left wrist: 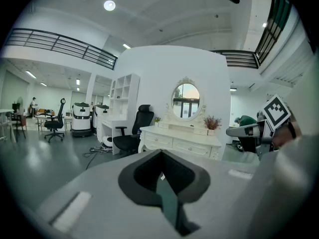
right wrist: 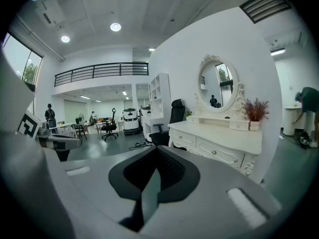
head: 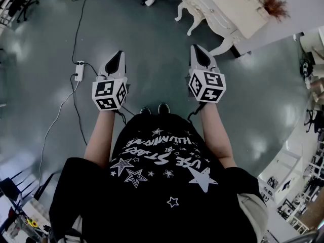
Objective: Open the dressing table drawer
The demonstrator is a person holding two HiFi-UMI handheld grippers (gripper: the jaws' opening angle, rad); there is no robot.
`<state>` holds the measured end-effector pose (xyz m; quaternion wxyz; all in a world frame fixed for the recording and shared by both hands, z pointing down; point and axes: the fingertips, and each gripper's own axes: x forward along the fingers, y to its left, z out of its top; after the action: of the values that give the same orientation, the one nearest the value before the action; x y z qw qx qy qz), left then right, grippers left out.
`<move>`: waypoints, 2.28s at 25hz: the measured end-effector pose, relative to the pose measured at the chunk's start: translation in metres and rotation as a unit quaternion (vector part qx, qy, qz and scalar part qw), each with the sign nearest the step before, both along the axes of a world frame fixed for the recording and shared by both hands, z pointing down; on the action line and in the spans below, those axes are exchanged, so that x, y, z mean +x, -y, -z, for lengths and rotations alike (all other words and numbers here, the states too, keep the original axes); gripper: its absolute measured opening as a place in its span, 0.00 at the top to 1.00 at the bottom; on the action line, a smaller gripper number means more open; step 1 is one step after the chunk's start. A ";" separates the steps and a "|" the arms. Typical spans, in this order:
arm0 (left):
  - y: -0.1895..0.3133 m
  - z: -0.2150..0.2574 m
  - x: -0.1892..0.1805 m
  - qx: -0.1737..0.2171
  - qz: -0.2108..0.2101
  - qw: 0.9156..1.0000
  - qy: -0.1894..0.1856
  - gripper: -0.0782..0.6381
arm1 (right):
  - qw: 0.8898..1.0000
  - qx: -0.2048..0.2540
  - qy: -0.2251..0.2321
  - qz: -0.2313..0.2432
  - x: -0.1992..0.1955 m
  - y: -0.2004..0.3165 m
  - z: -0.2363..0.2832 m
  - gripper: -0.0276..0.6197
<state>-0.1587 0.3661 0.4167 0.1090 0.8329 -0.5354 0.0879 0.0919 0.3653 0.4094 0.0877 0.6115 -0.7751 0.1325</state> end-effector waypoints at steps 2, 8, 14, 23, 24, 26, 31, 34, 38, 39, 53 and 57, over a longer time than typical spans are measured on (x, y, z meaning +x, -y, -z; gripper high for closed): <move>0.001 -0.003 -0.002 -0.005 0.003 1.000 0.000 0.89 | 1.000 -0.004 0.000 0.001 -0.001 0.001 -0.003 0.92; 0.007 -0.005 -0.009 -0.009 0.005 1.000 -0.004 0.89 | 1.000 -0.008 0.001 0.001 -0.005 0.008 -0.007 0.92; 0.013 -0.006 -0.014 -0.009 0.004 1.000 -0.013 0.89 | 1.000 -0.012 0.001 0.001 -0.014 0.012 -0.011 0.92; -0.007 -0.025 -0.046 -0.020 -0.006 1.000 -0.013 0.89 | 0.999 0.006 0.028 -0.028 -0.033 0.013 -0.013 0.91; -0.006 -0.025 -0.052 -0.019 -0.005 1.000 -0.014 0.89 | 0.999 0.010 0.028 -0.028 -0.038 0.014 -0.012 0.91; -0.001 -0.024 -0.062 -0.018 0.000 1.000 -0.018 0.89 | 0.999 0.012 0.027 -0.025 -0.046 0.019 -0.011 0.83; 0.012 -0.025 -0.070 -0.016 -0.003 1.000 -0.022 0.89 | 0.999 -0.007 0.028 -0.020 -0.056 0.039 -0.021 0.57; 0.024 -0.026 -0.074 -0.017 -0.004 1.000 -0.022 0.89 | 0.999 -0.012 0.037 -0.020 -0.060 0.061 -0.025 0.52; 0.049 -0.031 -0.074 -0.021 -0.008 1.000 -0.018 0.89 | 0.999 -0.009 0.042 -0.016 -0.061 0.098 -0.029 0.52; 0.058 -0.033 -0.073 -0.022 -0.009 1.000 -0.016 0.89 | 0.999 -0.010 0.043 -0.015 -0.061 0.108 -0.032 0.52; 0.319 -0.032 -0.005 -0.036 -0.012 0.999 -0.013 0.89 | 0.998 -0.037 0.058 -0.013 0.004 0.373 -0.050 0.53; 0.389 -0.025 0.024 -0.035 -0.024 0.999 -0.012 0.89 | 0.997 -0.032 0.064 -0.022 0.031 0.440 -0.044 0.54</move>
<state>-0.1349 -0.0227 0.4417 0.1421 0.8422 -0.5106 0.0994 0.1226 -0.0743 0.4532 0.0551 0.6153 -0.7610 0.1981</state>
